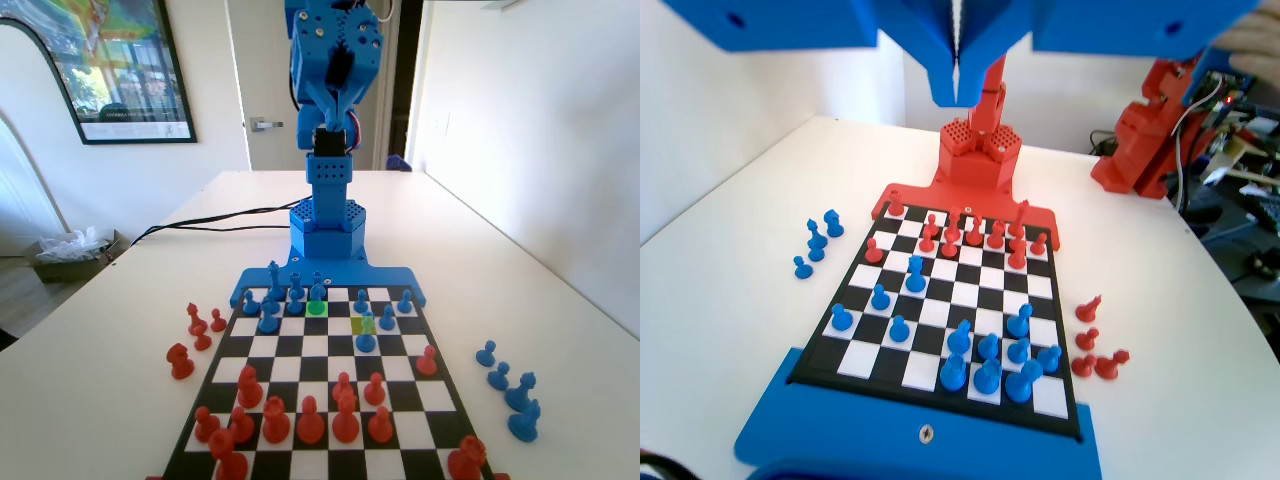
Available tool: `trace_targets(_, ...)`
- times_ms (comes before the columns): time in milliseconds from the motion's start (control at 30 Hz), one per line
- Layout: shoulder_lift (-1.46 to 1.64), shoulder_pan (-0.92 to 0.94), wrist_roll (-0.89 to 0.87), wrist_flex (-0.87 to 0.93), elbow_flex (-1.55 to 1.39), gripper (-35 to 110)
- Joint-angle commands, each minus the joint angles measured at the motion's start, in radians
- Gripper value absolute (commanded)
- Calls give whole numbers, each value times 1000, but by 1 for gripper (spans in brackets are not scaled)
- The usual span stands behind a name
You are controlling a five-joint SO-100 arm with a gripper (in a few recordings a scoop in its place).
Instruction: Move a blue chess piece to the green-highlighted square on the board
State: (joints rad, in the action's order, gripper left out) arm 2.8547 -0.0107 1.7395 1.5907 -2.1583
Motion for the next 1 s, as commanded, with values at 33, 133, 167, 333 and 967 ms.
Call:
trace_targets(33, 86, -11, 18, 40, 0, 1)
trace_targets(133, 121, -14, 14, 14, -11, 1)
trace_targets(167, 143, -11, 6, -5, -20, 1)
trace_targets(333, 186, 11, 9, -14, -21, 2)
trace_targets(967, 199, 37, -2, -17, -23, 5)
